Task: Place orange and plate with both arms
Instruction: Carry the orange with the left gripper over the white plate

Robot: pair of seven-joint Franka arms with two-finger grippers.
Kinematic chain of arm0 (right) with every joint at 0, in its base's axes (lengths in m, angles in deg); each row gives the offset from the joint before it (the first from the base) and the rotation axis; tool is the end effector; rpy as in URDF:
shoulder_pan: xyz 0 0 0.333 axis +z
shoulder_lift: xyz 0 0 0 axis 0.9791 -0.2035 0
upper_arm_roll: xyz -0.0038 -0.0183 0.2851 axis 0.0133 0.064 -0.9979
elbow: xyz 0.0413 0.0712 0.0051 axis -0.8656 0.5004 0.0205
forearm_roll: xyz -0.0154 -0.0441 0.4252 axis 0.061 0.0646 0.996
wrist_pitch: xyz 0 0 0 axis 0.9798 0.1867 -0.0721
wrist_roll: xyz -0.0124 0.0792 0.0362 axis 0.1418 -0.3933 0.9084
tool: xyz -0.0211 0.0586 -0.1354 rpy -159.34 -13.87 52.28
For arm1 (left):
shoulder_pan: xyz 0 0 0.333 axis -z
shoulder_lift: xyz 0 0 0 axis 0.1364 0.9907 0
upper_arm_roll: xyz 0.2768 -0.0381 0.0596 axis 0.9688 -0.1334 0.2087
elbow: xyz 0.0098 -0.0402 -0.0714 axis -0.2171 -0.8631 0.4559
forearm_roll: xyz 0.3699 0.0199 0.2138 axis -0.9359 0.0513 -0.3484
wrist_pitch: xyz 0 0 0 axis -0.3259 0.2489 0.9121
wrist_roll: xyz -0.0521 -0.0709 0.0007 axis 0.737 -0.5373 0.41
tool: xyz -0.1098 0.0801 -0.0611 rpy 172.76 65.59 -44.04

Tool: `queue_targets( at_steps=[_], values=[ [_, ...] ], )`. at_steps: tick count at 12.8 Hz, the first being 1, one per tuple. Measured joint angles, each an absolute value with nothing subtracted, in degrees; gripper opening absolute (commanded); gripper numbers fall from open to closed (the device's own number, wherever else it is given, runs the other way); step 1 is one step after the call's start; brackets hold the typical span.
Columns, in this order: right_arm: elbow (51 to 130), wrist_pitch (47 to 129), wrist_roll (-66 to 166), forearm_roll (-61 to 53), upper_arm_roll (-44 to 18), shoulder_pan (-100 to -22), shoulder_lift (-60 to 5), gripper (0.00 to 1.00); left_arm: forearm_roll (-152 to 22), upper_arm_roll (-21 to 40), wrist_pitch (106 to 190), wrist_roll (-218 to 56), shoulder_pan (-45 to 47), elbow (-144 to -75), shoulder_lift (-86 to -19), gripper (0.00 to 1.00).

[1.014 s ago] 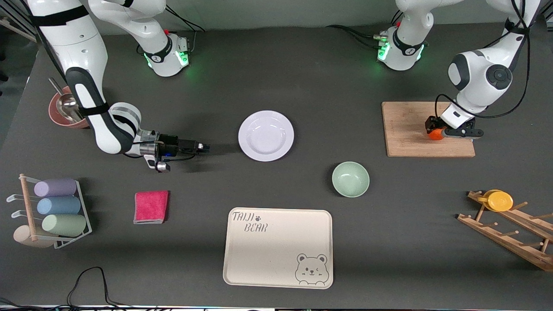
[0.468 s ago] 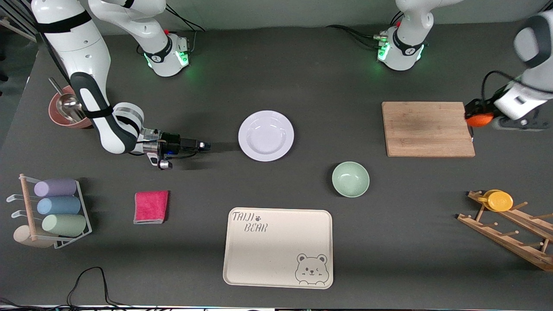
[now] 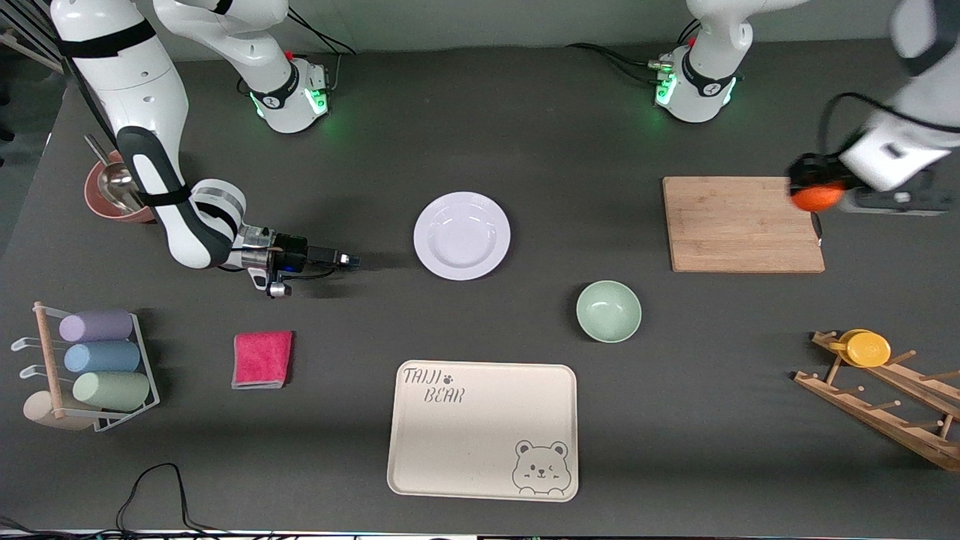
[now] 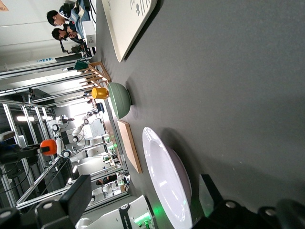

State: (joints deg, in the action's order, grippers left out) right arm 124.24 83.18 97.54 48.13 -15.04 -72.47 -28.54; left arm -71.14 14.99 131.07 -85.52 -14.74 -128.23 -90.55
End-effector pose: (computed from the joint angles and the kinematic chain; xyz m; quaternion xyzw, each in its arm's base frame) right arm 0.4754 0.1258 0.0739 -0.8124 0.1284 0.0443 0.5670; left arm 0.5139 -0.0622 0.4322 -0.9983 0.0262 0.0526 0.0013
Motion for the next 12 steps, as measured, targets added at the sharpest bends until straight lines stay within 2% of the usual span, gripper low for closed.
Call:
queue_targets(
  at_steps=[3, 6, 12],
  values=[
    [122.9, 84.2, 97.5, 48.1, -15.1, -72.5, -28.8, 1.0, -69.3, 2.5, 138.1, -64.3, -9.2, -127.9, -87.4, 0.45],
    [121.4, 85.1, 97.4, 49.9, -15.1, -72.5, -29.4, 1.0, -69.6, -5.8, 146.6, -45.2, -3.4, -125.5, -80.5, 0.44],
    [120.3, 88.4, 97.2, 53.3, -15.7, -71.8, -30.3, 1.0, -85.8, -7.4, 154.9, -16.4, 13.1, -112.1, -57.1, 0.43]
  ],
)
